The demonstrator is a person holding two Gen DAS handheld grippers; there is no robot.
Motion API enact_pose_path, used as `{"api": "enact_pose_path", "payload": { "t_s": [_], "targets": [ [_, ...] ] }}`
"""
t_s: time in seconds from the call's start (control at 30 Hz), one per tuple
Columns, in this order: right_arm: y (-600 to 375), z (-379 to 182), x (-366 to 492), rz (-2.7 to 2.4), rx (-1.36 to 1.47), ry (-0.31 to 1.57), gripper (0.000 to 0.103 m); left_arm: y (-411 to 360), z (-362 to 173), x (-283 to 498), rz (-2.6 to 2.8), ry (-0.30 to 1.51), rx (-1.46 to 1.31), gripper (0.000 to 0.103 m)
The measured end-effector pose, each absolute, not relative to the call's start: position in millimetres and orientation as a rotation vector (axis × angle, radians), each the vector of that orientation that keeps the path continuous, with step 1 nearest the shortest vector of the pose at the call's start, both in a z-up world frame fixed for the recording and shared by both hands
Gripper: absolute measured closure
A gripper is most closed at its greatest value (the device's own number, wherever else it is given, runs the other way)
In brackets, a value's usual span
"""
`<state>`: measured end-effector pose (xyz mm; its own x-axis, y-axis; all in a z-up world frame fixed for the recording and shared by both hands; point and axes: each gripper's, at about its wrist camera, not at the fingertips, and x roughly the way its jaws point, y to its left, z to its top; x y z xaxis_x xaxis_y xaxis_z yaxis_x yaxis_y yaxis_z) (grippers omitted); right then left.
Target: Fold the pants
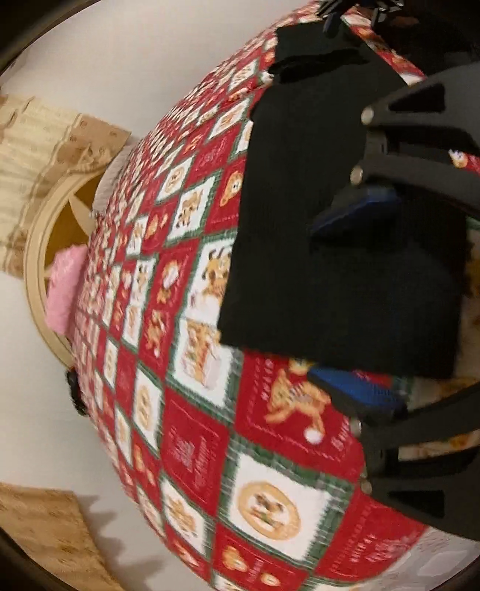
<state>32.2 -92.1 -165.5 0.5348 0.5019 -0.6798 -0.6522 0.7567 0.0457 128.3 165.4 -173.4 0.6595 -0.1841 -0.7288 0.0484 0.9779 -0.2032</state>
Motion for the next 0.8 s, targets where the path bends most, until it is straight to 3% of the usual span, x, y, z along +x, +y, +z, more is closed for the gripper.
{"api": "enact_pose_path", "payload": {
  "t_s": [0.07, 0.3, 0.37, 0.53, 0.7, 0.8],
  "targets": [
    [-89, -179, 39, 0.659, -0.219, 0.779, 0.033, 164, -171, 130, -0.128, 0.845, -0.169, 0.018],
    [-101, -181, 29, 0.653, -0.151, 0.782, 0.033, 173, -172, 138, -0.167, 0.867, -0.215, 0.021],
    [-103, -181, 29, 0.637, -0.141, 0.777, 0.033, 170, -170, 138, -0.155, 0.873, -0.192, 0.028],
    [-110, -181, 33, 0.586, -0.118, 0.755, 0.033, 178, -158, 129, -0.152, 0.865, -0.281, 0.061],
    [-115, -192, 45, 0.581, -0.078, 0.814, 0.033, 179, -155, 126, -0.145, 0.873, -0.281, 0.077],
    [-114, -180, 39, 0.598, -0.064, 0.773, 0.033, 183, -157, 128, -0.140, 0.881, -0.305, 0.077]
  ]
}}
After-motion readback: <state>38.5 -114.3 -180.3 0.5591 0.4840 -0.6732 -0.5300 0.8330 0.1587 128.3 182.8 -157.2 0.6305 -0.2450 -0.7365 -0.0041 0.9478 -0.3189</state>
